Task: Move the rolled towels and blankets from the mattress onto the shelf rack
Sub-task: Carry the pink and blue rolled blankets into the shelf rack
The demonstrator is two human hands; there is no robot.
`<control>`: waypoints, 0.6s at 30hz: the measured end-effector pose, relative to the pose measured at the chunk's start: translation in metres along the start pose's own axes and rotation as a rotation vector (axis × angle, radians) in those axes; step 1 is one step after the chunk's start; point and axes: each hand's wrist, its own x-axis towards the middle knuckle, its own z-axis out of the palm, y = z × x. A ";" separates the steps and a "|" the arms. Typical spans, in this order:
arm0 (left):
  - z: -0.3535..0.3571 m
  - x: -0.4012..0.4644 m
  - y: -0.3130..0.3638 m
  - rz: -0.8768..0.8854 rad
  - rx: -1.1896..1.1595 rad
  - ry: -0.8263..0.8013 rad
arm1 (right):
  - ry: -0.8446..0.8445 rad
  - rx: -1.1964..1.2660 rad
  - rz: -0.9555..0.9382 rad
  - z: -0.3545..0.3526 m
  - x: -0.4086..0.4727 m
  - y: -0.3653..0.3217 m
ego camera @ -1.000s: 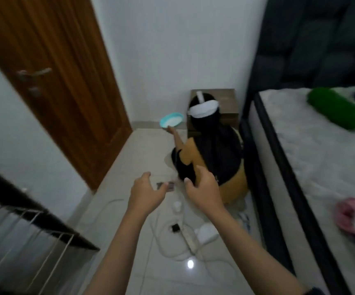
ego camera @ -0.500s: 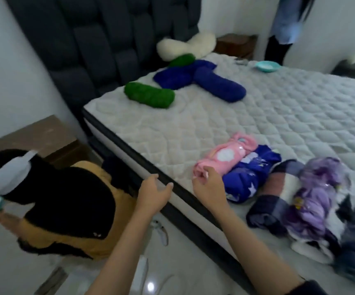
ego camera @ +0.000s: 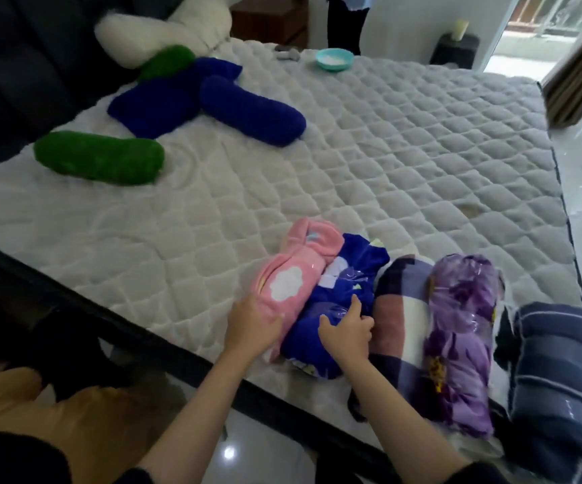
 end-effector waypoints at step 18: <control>0.063 0.120 0.006 -0.154 0.288 0.084 | 0.017 0.059 0.136 0.021 0.100 0.007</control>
